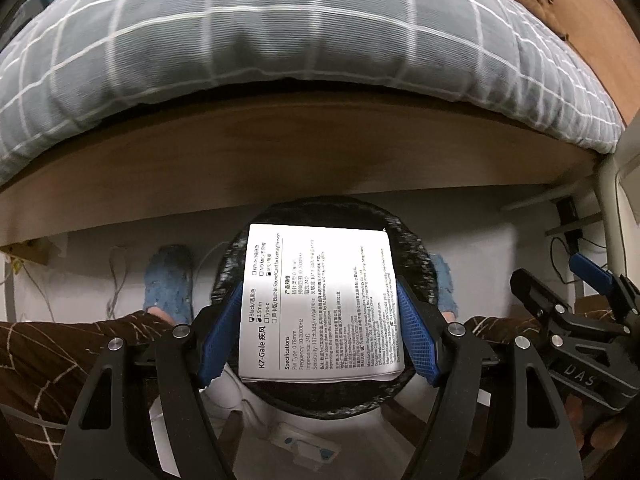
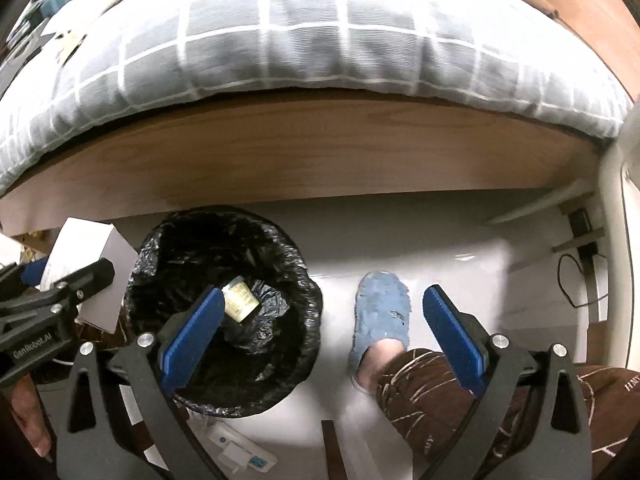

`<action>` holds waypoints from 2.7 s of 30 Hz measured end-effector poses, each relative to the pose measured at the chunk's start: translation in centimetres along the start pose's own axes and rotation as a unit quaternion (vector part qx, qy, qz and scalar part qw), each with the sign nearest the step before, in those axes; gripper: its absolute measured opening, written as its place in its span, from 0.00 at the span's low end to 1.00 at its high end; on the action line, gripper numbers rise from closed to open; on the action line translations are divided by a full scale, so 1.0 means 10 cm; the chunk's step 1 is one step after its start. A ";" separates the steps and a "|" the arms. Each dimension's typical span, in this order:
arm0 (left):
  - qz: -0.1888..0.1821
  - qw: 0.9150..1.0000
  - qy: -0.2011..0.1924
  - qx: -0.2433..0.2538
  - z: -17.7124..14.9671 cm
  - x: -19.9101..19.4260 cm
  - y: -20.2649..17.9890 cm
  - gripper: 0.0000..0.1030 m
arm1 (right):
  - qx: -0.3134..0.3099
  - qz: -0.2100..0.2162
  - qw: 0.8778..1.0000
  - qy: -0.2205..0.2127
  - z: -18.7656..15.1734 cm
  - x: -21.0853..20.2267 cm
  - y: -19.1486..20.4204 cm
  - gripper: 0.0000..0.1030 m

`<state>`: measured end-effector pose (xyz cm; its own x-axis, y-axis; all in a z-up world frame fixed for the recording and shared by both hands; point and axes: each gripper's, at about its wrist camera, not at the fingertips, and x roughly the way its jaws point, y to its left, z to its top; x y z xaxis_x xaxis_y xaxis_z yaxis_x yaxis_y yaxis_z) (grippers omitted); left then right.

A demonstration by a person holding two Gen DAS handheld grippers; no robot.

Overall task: Collect trash
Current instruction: 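Open the right tool to drop the cup while the left tool drops the card into the bin, then raise both tools back toward the remaining trash on the bed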

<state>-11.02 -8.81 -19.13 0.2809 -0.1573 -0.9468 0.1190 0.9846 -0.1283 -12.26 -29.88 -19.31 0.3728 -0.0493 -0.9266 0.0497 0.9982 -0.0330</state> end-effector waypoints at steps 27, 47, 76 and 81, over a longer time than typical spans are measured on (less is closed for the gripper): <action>0.049 0.998 -0.027 -0.011 0.01 0.02 0.07 0.94 | -0.004 0.015 1.000 -0.027 0.19 -0.10 0.06 0.93; 0.052 0.991 -0.126 -0.010 0.18 -1.03 0.12 0.94 | -0.020 0.028 0.993 -0.114 0.41 -0.98 0.23 0.93; 0.060 0.980 -0.188 -0.032 0.47 -1.89 0.26 0.94 | -0.047 0.028 0.979 -0.197 0.87 -1.90 0.43 0.93; 0.064 0.979 -0.187 -0.039 0.61 -1.94 0.34 0.94 | -0.054 0.029 0.978 -0.199 1.07 -1.92 0.51 0.93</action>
<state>-10.22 -2.87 0.59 0.6199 -0.0345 -0.7840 -0.0089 0.9987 -0.0509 -9.26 -24.19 2.34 0.7049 0.0195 -0.7090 -0.0723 0.9964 -0.0445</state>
